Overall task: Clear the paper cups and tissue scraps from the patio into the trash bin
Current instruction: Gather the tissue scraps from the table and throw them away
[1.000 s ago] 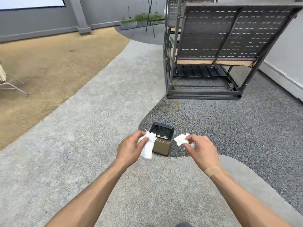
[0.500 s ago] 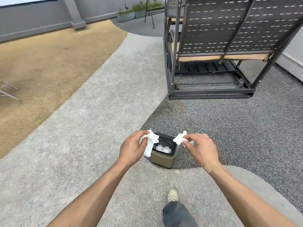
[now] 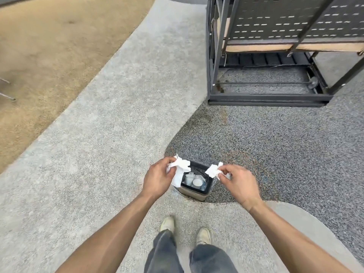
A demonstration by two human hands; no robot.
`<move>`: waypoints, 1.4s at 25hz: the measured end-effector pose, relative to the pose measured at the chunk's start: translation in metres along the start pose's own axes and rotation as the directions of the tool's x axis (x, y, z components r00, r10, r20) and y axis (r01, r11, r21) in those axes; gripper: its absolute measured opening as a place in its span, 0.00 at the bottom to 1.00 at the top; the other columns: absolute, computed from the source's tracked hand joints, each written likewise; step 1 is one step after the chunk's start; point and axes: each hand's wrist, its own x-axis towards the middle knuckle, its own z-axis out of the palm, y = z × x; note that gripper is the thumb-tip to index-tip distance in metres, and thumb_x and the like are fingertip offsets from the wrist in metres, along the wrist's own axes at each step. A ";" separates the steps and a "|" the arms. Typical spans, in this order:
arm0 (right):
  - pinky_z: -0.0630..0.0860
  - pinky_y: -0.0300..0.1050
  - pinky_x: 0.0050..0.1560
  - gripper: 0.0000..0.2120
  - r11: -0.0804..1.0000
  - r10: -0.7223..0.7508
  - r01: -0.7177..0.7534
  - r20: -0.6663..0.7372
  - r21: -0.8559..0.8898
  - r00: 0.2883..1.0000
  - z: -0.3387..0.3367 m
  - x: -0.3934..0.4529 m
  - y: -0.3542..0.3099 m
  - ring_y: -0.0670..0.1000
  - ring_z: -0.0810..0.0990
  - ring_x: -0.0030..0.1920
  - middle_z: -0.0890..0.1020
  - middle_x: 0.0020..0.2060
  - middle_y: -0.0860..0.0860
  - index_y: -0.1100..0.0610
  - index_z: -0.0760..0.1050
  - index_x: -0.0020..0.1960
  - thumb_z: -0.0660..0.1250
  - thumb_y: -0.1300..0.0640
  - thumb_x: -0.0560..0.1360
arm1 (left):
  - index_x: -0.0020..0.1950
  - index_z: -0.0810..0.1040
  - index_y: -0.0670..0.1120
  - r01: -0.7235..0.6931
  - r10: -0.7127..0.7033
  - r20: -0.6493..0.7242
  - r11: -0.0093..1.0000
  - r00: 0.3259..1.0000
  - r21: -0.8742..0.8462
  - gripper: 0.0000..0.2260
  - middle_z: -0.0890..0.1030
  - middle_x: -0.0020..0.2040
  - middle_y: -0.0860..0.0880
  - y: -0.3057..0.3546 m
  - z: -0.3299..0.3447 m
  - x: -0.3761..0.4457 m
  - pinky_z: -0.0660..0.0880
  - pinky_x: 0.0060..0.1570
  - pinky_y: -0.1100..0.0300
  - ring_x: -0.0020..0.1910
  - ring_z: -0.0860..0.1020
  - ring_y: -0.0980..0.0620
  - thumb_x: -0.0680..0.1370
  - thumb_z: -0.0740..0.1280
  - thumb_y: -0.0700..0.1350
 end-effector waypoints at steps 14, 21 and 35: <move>0.79 0.39 0.37 0.09 0.825 0.510 -0.543 0.205 0.159 0.835 0.209 0.103 0.085 0.42 0.79 0.35 0.83 0.46 0.41 0.45 0.78 0.55 0.69 0.49 0.75 | 0.59 0.79 0.46 0.324 -0.311 0.173 0.945 0.934 -0.048 0.12 0.84 0.51 0.46 -0.149 0.173 0.153 0.76 0.46 0.60 0.44 0.79 0.50 0.78 0.69 0.47; 0.73 0.35 0.36 0.09 0.728 0.622 -0.663 0.237 0.177 0.746 0.345 0.147 0.148 0.46 0.79 0.36 0.83 0.44 0.46 0.50 0.79 0.54 0.70 0.56 0.74 | 0.61 0.78 0.47 0.397 -0.408 0.261 0.913 0.875 0.098 0.11 0.82 0.50 0.49 -0.232 0.292 0.200 0.69 0.26 0.74 0.31 0.74 0.61 0.78 0.68 0.44; 0.77 0.39 0.47 0.15 0.694 0.618 -0.684 0.302 0.224 0.726 0.394 0.185 0.170 0.48 0.80 0.47 0.82 0.54 0.46 0.49 0.76 0.62 0.66 0.54 0.76 | 0.65 0.74 0.48 0.502 -0.477 0.346 0.864 0.808 0.017 0.14 0.84 0.45 0.48 -0.264 0.342 0.232 0.81 0.49 0.51 0.44 0.84 0.47 0.80 0.64 0.47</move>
